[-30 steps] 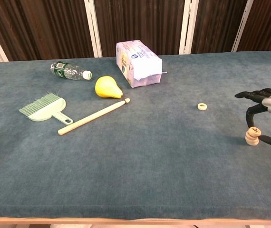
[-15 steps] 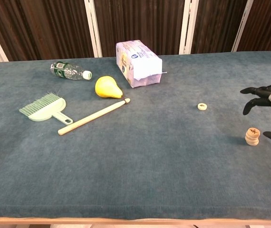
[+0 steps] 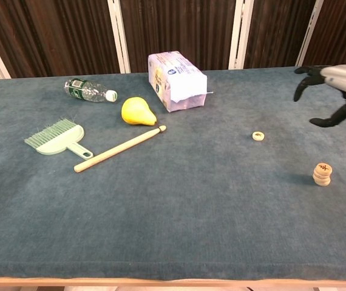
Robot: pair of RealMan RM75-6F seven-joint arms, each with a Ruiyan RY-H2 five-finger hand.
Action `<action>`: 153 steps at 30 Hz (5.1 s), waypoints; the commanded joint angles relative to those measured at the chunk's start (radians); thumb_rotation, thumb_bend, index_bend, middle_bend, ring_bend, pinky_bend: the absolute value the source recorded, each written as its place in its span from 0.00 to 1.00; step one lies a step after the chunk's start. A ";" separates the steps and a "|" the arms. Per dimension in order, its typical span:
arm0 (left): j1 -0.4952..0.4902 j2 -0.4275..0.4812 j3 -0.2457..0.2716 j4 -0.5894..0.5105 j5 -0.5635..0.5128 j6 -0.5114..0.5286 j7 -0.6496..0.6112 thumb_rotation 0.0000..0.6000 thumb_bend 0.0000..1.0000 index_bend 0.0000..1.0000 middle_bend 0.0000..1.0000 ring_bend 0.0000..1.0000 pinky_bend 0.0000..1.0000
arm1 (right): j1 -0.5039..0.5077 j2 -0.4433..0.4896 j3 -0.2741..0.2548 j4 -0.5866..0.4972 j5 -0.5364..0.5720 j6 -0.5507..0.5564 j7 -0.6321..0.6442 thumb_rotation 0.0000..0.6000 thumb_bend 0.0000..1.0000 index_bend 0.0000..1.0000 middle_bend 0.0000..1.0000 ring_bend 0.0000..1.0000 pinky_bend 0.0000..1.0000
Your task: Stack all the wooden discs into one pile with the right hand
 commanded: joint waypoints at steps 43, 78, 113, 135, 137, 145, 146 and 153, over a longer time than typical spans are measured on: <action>0.005 0.006 -0.007 0.001 -0.015 0.005 -0.004 1.00 0.50 0.00 0.04 0.01 0.04 | 0.230 -0.338 0.030 0.378 0.232 -0.199 -0.274 1.00 0.47 0.54 0.06 0.00 0.07; 0.007 0.001 -0.008 -0.001 -0.017 0.006 0.006 1.00 0.51 0.00 0.04 0.01 0.04 | 0.078 0.010 -0.076 -0.163 -0.065 0.011 -0.004 1.00 0.55 0.67 0.06 0.00 0.07; 0.005 0.005 -0.005 -0.003 -0.009 0.004 0.000 1.00 0.51 0.00 0.04 0.01 0.04 | -0.095 0.094 -0.223 -0.092 -0.237 0.137 0.006 1.00 0.55 0.67 0.06 0.00 0.07; 0.008 0.006 -0.003 -0.002 -0.005 0.010 -0.005 1.00 0.50 0.00 0.04 0.01 0.04 | -0.102 0.071 -0.220 -0.063 -0.243 0.111 0.015 1.00 0.55 0.65 0.06 0.00 0.07; 0.008 0.005 -0.003 -0.002 -0.007 0.009 -0.005 1.00 0.51 0.00 0.04 0.01 0.04 | -0.103 0.069 -0.221 -0.062 -0.244 0.108 0.015 1.00 0.55 0.65 0.06 0.00 0.07; 0.009 0.006 -0.004 -0.005 -0.010 0.009 -0.003 1.00 0.50 0.00 0.04 0.01 0.04 | -0.104 0.067 -0.218 -0.062 -0.243 0.104 0.008 1.00 0.55 0.57 0.06 0.00 0.07; 0.009 0.006 -0.004 -0.005 -0.009 0.009 -0.004 1.00 0.50 0.00 0.04 0.01 0.04 | -0.105 0.067 -0.218 -0.062 -0.243 0.105 0.006 1.00 0.55 0.57 0.06 0.00 0.07; 0.010 0.007 -0.004 -0.004 -0.006 0.013 -0.008 1.00 0.51 0.00 0.04 0.01 0.04 | -0.113 0.071 -0.215 -0.069 -0.243 0.116 -0.006 1.00 0.55 0.49 0.06 0.00 0.07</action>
